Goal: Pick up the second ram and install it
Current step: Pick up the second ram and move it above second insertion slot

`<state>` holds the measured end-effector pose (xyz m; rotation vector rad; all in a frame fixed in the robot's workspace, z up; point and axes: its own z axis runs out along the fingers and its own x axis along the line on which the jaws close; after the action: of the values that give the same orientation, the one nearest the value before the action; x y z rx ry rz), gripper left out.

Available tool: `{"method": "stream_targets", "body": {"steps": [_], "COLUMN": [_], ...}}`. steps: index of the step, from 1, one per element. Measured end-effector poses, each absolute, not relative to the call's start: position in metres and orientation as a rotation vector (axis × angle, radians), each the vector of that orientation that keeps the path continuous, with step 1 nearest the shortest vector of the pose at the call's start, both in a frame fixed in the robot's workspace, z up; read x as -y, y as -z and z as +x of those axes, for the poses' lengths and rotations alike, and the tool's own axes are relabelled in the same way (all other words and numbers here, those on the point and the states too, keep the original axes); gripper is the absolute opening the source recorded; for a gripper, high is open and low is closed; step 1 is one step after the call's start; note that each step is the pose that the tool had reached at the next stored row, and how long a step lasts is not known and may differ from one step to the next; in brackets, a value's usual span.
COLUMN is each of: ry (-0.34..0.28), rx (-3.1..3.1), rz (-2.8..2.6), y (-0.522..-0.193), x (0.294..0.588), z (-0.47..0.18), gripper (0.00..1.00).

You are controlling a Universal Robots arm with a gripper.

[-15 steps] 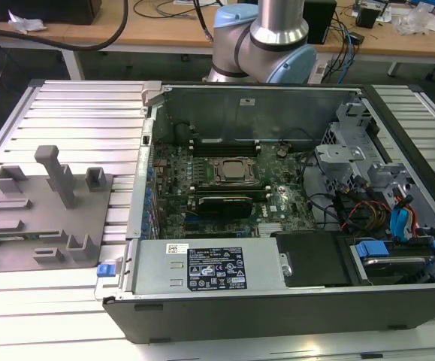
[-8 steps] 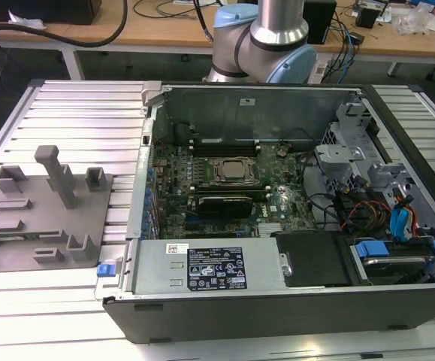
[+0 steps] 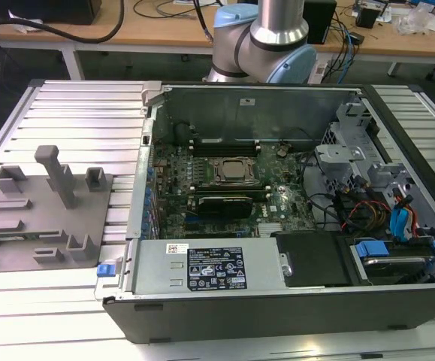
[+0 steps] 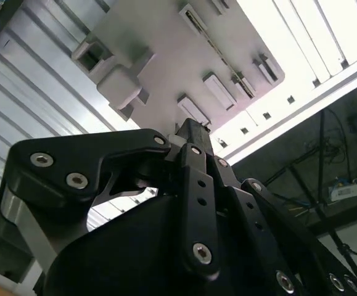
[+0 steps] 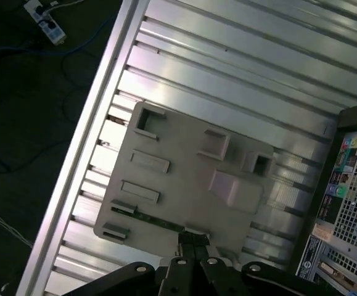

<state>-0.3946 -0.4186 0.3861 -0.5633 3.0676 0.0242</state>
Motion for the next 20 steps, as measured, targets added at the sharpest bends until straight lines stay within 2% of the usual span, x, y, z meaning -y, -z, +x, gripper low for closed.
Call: {"method": "stream_targets", "body": {"steps": [20], "ry": [-0.029], "rx": [-2.954], "rz": [-1.007], "y": [-0.3861], "x": [0.4186], "z": [-0.3946], "gripper": [0.11]}}
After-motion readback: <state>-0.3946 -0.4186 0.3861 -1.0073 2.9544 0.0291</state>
